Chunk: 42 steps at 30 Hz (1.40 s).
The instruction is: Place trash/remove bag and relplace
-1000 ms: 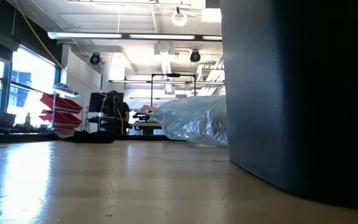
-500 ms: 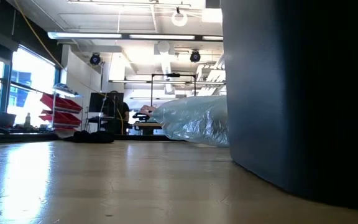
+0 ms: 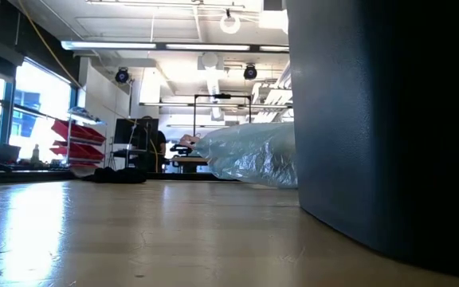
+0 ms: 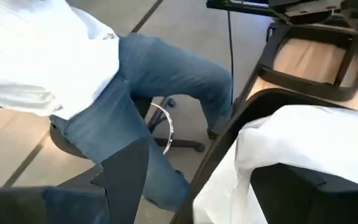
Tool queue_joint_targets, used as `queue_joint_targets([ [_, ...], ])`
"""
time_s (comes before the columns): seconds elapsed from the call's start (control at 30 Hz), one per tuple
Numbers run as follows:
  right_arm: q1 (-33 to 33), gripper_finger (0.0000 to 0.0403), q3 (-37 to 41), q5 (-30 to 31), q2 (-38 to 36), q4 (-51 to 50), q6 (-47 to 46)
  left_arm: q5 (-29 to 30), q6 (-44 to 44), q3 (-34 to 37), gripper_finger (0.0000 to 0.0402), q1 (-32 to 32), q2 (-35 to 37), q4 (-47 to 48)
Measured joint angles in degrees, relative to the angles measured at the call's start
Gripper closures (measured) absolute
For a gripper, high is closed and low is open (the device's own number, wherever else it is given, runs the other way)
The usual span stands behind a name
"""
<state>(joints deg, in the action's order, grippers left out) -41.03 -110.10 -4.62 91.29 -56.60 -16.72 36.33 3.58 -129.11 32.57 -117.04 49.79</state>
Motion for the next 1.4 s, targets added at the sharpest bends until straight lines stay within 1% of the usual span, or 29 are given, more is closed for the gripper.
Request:
queue_joint_targets([
  [0.1,-1.3,0.0158,0.4,2.7,0.1,-1.8,-1.8,-2.5,0.2,0.0,0.0402,-0.4,-1.6,-0.4],
  [0.17,-2.1,0.0158,1.7,5.0,0.1,-3.0,-3.6,-4.6,2.0,0.0,0.0401,-0.4,-3.0,-0.9],
  [0.27,-3.3,0.0158,2.7,9.2,0.2,-7.0,-7.7,-5.4,5.1,-0.1,0.0401,-0.6,-4.2,-2.9],
  [0.33,-3.7,0.0158,3.0,10.6,0.2,-10.9,-10.1,-5.3,6.0,-0.2,0.0401,-0.8,-4.7,-3.6],
  [0.5,-3.2,0.0158,2.1,10.5,0.3,-23.2,-17.8,-5.7,5.1,-0.2,0.0401,-2.1,-4.8,-3.3],
  [0.63,-1.7,0.0158,-0.4,9.2,0.3,-28.7,-20.7,-5.7,5.0,-0.2,0.0401,-3.0,-4.8,-3.2],
  [0.87,-1.9,0.0158,-5.8,10.4,0.3,-31.7,-16.0,-5.3,2.9,-0.2,0.0401,-4.4,-4.8,-1.5],
  [1.03,-4.0,0.0158,-10.2,10.1,0.0,-33.4,-20.9,-5.0,1.1,-0.2,0.0401,-5.0,-4.7,2.3],
  [1.1,-5.8,0.0158,-11.3,10.3,-0.5,-33.2,-24.4,-3.7,1.1,-0.2,0.0401,-5.1,-4.7,3.7],
  [1.17,-7.8,0.0158,-11.5,12.3,-1.1,-33.4,-27.6,-1.2,1.5,0.0,0.0401,-5.1,-4.9,5.5],
  [1.3,-11.8,0.0158,-9.3,17.2,-1.4,-33.4,-30.9,0.3,4.2,0.5,0.0402,-5.1,-6.0,6.0],
  [1.33,-12.8,0.0158,-8.4,19.1,-1.3,-33.3,-31.0,0.7,4.7,0.5,0.0402,-5.1,-5.7,5.4],
  [1.4,-14.7,0.0158,-5.6,25.9,-1.4,-33.5,-31.6,1.7,5.6,0.1,0.0402,-5.2,-5.0,4.5],
])
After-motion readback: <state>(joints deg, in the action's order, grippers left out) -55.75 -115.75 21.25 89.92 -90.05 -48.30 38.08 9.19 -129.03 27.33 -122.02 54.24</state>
